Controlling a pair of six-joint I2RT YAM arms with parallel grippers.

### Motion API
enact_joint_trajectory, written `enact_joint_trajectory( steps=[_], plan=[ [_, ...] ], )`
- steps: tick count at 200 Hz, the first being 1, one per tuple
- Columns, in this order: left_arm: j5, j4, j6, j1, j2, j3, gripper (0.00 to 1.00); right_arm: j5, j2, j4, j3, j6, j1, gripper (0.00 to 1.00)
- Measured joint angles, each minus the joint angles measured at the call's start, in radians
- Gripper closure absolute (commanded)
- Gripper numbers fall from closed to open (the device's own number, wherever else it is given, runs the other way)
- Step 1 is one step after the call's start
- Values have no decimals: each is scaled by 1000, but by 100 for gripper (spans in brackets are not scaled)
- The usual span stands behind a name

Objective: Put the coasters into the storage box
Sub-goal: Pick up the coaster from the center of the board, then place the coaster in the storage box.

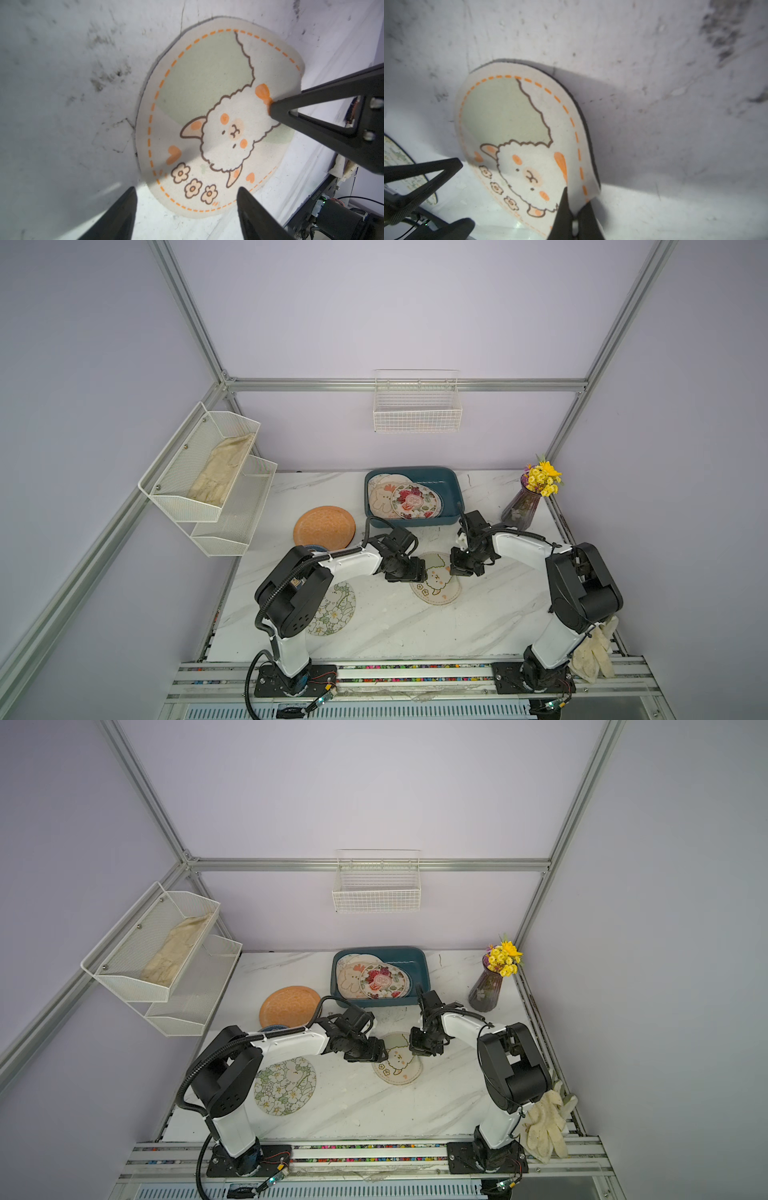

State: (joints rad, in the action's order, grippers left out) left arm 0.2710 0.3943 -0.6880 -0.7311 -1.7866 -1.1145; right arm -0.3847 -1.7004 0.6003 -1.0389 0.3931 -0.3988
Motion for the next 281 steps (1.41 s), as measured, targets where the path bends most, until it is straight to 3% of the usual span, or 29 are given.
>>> enact_joint_trajectory(
  steps=[61, 107, 156, 226, 250, 281],
  plan=[
    [-9, 13, -1, 83, 219, 32, 5, -85, 46, 93, -242, 8, -16, 100],
    [-12, 45, -1, 137, 299, 100, 0, -141, 2, 127, -528, 52, -18, 100],
    [-20, 69, -7, 162, 372, 153, 0, -188, -205, 130, -863, 88, -18, 100],
    [-66, 105, -45, 174, 511, 239, 0, -218, -658, 148, -1405, 102, -34, 100],
    [-91, 133, -60, 175, 548, 251, 0, -225, -747, 148, -1484, 116, -35, 100],
    [-119, 155, -79, 175, 596, 272, 0, -217, -780, 144, -1472, 115, -34, 100]
  ],
)
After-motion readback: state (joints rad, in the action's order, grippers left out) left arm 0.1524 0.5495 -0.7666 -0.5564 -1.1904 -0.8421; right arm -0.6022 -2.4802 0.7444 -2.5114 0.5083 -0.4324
